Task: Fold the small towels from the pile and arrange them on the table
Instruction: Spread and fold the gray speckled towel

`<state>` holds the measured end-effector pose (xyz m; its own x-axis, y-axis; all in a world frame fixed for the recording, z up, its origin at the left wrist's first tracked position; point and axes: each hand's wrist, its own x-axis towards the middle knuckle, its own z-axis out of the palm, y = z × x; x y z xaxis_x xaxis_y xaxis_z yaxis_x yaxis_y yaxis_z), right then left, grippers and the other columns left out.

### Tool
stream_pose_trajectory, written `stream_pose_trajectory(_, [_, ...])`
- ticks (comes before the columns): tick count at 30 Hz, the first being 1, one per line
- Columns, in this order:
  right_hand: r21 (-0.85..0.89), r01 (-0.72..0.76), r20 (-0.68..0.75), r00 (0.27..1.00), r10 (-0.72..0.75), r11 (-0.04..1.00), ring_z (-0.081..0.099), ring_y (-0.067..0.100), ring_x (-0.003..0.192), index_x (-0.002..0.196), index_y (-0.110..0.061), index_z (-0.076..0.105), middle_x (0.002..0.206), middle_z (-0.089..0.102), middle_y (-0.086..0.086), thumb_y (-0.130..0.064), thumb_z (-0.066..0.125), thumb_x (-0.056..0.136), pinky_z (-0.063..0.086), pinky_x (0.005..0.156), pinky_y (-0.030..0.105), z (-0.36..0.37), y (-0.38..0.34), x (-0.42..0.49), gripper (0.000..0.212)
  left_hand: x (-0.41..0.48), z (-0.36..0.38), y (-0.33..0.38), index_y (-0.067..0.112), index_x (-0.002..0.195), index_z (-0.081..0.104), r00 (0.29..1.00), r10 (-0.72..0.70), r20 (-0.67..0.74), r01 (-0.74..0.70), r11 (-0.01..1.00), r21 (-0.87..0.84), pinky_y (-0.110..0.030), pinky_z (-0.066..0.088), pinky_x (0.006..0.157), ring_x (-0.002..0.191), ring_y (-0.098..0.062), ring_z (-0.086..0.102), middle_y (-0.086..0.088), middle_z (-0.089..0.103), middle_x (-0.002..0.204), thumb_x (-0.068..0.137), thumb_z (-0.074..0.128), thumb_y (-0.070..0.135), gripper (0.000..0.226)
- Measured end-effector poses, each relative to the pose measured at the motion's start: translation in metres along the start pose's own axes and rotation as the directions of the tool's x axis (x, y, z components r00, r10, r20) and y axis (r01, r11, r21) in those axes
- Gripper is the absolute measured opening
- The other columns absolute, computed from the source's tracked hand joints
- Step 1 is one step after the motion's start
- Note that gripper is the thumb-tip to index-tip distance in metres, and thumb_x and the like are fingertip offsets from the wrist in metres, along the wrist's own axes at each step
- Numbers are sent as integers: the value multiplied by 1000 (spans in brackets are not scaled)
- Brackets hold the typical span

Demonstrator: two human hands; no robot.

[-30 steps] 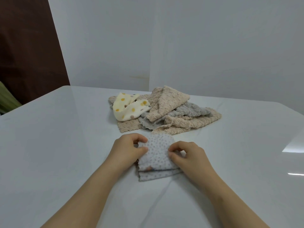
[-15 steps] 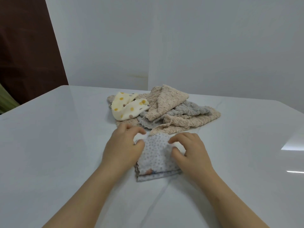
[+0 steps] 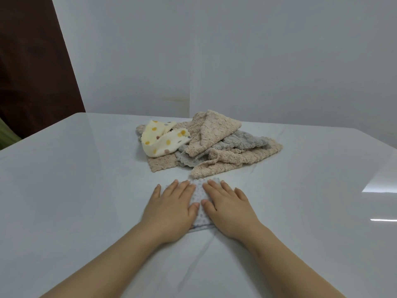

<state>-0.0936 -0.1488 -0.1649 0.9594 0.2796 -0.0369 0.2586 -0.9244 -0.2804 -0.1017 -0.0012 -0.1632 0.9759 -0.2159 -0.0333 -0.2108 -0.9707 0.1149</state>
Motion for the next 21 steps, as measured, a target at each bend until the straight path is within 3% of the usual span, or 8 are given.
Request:
stream_pose_trajectory(3, [122, -23, -184, 982, 45, 992, 20, 18, 141, 144, -22, 26, 155, 23, -4, -43, 35, 96, 16, 114, 33, 0, 2, -3, 54, -5, 2, -1, 25, 147, 15, 990, -55, -129, 46, 996, -73, -36, 6, 117, 144, -12, 7, 7, 12, 156, 96, 26, 49, 58])
stream_pose_trajectory(5, [199, -137, -282, 940, 191, 970, 30, 22, 133, 141, -17, 32, 146, 37, 1, -47, 41, 92, 24, 107, 33, -3, 1, -6, 58, -9, 0, -2, 22, 144, 21, 952, -202, -229, 175, 976, -132, -36, 19, 111, 138, -18, 22, 0, 26, 150, 90, 34, 57, 66])
stream_pose_trajectory(7, [152, -266, -281, 912, 299, 952, 33, 25, 126, 134, -17, 39, 136, 44, 5, -52, 43, 89, 26, 102, 35, -5, -1, -10, 58, -11, -2, -2, 20, 139, 30, 910, -337, -242, 308, 939, -151, -36, 27, 102, 128, -23, 32, -3, 39, 138, 84, 37, 66, 71])
stream_pose_trajectory(9, [100, -308, -270, 907, 323, 946, 36, 26, 119, 122, -17, 48, 125, 48, 5, -55, 44, 86, 27, 97, 36, -4, -3, -12, 53, -13, -4, -1, 20, 128, 42, 902, -370, -224, 349, 928, -128, -35, 29, 96, 120, -24, 37, -3, 45, 127, 81, 38, 70, 69])
stream_pose_trajectory(14, [214, -198, -290, 922, 256, 957, 43, 23, 97, 86, -19, 44, 88, 49, -3, -45, 52, 85, 28, 78, 33, -7, -3, -18, 27, -15, -9, -6, 26, 99, 51, 935, -307, -177, 251, 926, -281, -33, 32, 89, 112, -22, 43, 4, 51, 106, 83, 49, 60, 38])
stream_pose_trajectory(17, [395, -54, -302, 935, 185, 917, 46, 21, 78, 76, -22, 38, 74, 47, -3, -35, 58, 85, 31, 68, 33, -8, -2, -22, 25, -18, -9, -9, 26, 79, 42, 946, -272, -178, 134, 825, -549, -33, 38, 78, 93, -22, 53, 6, 55, 84, 87, 56, 42, 23])
stream_pose_trajectory(19, [537, -2, -287, 940, 185, 844, 47, 17, 69, 73, -24, 35, 71, 49, -3, -28, 60, 85, 36, 65, 34, -9, -4, -24, 28, -18, -9, -11, 25, 90, 43, 942, -291, -164, 88, 689, -719, -35, 44, 78, 88, -22, 59, 2, 64, 91, 89, 57, 34, 16])
stream_pose_trajectory(21, [650, 33, -281, 939, 199, 760, 55, 16, 72, 78, -27, 38, 77, 58, -4, -23, 61, 86, 44, 67, 35, -11, -4, -26, 25, -17, -10, -10, 33, 111, 39, 936, -304, -179, 28, 570, -821, -37, 51, 83, 89, -22, 64, -2, 68, 99, 90, 56, 26, 28])
